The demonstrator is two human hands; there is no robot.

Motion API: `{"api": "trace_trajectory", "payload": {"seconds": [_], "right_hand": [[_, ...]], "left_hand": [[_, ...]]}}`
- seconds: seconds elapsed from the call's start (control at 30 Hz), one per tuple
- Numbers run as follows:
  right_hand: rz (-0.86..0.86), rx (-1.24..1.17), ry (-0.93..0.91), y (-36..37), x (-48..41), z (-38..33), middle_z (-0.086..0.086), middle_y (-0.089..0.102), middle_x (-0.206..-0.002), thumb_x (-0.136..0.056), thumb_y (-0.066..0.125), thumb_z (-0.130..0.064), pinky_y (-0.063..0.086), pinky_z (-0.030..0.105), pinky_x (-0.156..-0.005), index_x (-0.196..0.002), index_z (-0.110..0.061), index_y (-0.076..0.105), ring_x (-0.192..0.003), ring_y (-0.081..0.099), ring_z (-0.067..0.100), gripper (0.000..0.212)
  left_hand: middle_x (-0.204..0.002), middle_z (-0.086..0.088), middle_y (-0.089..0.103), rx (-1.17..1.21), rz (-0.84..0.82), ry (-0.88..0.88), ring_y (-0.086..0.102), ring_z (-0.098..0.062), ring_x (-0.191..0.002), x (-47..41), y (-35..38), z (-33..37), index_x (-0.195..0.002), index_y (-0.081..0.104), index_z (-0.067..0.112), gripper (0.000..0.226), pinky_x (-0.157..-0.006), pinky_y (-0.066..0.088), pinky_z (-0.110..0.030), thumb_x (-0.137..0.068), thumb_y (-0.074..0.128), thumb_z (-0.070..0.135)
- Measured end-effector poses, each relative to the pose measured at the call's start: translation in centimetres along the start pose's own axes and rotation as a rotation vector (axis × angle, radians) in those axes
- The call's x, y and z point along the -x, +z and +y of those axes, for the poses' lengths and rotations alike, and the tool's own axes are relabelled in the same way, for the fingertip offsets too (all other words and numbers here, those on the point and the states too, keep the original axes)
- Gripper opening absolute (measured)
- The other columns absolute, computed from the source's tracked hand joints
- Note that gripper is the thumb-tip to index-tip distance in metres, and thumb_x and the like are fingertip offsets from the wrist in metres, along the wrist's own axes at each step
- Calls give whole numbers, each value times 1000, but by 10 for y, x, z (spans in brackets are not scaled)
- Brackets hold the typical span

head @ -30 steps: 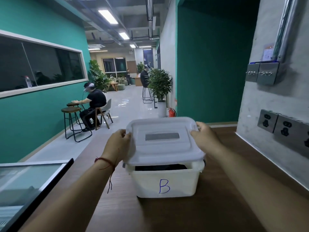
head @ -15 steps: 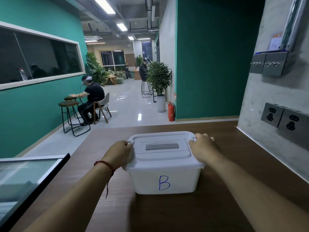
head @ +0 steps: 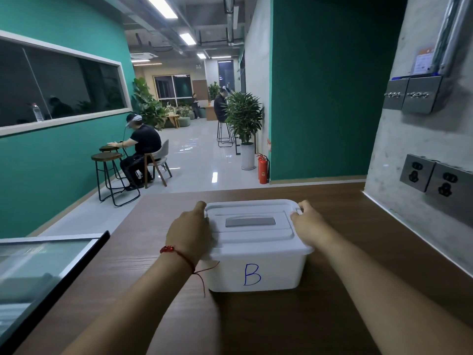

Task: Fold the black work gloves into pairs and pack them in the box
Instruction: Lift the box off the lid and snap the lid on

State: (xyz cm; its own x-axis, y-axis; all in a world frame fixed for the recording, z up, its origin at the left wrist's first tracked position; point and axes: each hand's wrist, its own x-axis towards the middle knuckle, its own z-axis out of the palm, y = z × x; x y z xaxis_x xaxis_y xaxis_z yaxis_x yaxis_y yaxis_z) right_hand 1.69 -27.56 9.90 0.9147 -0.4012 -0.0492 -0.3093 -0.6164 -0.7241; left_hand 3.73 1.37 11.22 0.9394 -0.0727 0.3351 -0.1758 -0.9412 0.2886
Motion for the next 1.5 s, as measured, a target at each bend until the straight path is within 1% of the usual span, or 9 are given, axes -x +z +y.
{"api": "trace_trajectory", "payload": {"seconds": [0.13,0.23,0.43,0.6,0.83,0.97,1.1,1.3,1.5], "right_hand": [[40,13,-6,5,2,0,10,60,-145,-109,40,-39,52,44,-94,-149,-28,42,-114,60,36,42],[86,85,-25,5,4,-2,11,59,-147,-111,38,-39,48,40,-84,-154,-28,41,-109,59,34,44],[266,303,-140,9,15,-4,13,64,-133,-110,42,-35,49,40,-83,-137,-18,59,-112,62,39,36],[351,422,-193,7,18,-8,14,72,-116,-106,49,-23,42,33,-71,-120,-15,68,-91,57,33,25],[257,206,-366,-8,8,-8,-6,79,-112,-98,69,-46,57,32,-79,-120,-30,75,-97,71,21,28],[386,387,-468,-7,6,-27,-5,79,-104,-103,63,-47,54,31,-73,-116,-31,74,-90,71,24,24],[456,-70,-346,13,26,-28,-2,73,-119,-104,62,-29,49,26,-73,-130,-25,65,-97,67,18,27],[15,-432,-22,56,48,-29,-4,61,-132,-96,71,-41,54,37,-84,-151,-28,43,-110,62,20,63],[-189,-465,1,90,43,-56,-6,75,-111,-77,77,-63,62,49,-94,-118,-34,61,-100,74,21,53]], "left_hand": [[-126,-10,69,-99,20,108,65,-32,-112,-4,-1,-1,-138,53,19,35,-90,59,-44,-103,50,24],[-167,-3,38,-116,-102,348,27,-29,-157,-15,1,-3,-155,45,27,51,-125,33,-49,-110,34,48],[-171,9,27,-92,-356,426,19,-12,-159,-19,5,0,-163,29,34,65,-126,16,-44,-107,19,65],[-168,7,30,-189,-397,493,24,-18,-157,-20,-1,-1,-163,31,32,136,-125,23,-49,-59,-28,98],[-121,-3,62,-433,-206,465,60,-27,-107,1,-22,28,-132,55,32,82,-93,49,-43,-88,23,93],[-162,3,40,-169,-382,554,37,-26,-149,11,-15,42,-155,35,41,85,-121,34,-54,-88,30,93],[-176,11,11,-65,-487,411,5,-21,-163,14,-2,40,-165,18,45,89,-129,4,-62,-89,23,91],[-170,-1,30,-124,-326,131,25,-34,-157,24,-2,47,-159,31,40,90,-122,18,-69,-86,17,91],[-174,-4,23,-162,-274,-17,20,-39,-158,33,-13,12,-159,27,48,85,-118,17,-72,-86,14,90]]}}
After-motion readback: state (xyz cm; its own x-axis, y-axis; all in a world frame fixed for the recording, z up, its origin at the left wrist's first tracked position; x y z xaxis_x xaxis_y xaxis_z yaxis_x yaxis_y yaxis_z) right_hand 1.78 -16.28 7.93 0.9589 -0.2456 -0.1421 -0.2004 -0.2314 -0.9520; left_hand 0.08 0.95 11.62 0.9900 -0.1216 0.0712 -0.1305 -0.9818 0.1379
